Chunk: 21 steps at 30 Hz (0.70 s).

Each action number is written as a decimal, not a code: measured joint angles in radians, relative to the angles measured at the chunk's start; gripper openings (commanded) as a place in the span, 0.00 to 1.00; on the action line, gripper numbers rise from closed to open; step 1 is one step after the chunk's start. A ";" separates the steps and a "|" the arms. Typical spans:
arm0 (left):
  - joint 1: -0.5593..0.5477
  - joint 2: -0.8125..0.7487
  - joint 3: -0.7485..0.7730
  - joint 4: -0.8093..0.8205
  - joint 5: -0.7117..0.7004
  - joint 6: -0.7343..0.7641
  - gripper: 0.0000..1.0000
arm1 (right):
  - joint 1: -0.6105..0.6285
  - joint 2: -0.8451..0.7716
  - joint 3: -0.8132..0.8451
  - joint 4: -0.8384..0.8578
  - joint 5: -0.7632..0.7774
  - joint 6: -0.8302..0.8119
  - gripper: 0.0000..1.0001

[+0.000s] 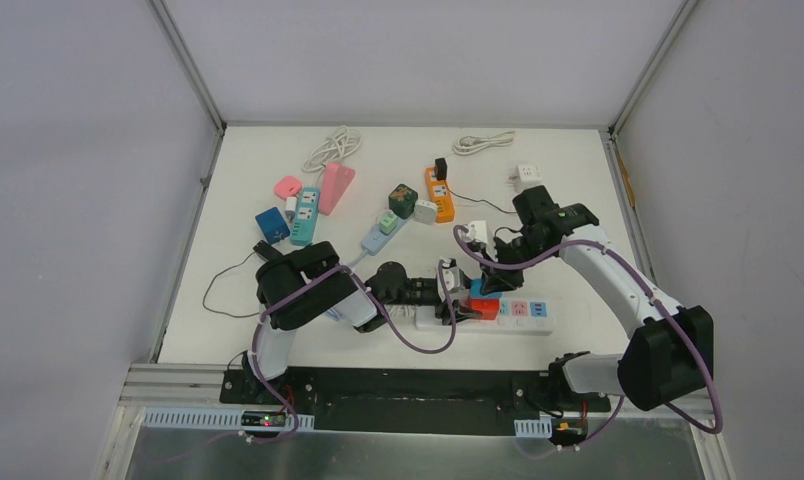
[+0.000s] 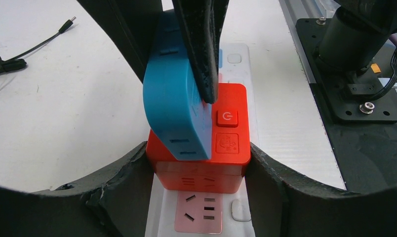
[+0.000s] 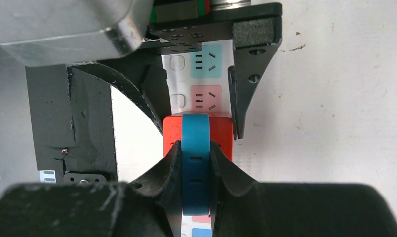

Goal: Pull the plug off the socket
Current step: Remove the plug from the socket.

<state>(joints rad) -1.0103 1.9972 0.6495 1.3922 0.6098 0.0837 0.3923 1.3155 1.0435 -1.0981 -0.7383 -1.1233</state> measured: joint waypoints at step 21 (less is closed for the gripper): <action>0.005 0.013 0.013 0.007 0.014 -0.017 0.00 | -0.015 0.003 0.002 -0.011 -0.010 0.005 0.00</action>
<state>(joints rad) -1.0058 2.0102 0.6621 1.3994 0.6239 0.0669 0.3771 1.3182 1.0454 -1.1095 -0.7483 -1.1179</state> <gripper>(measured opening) 0.606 0.215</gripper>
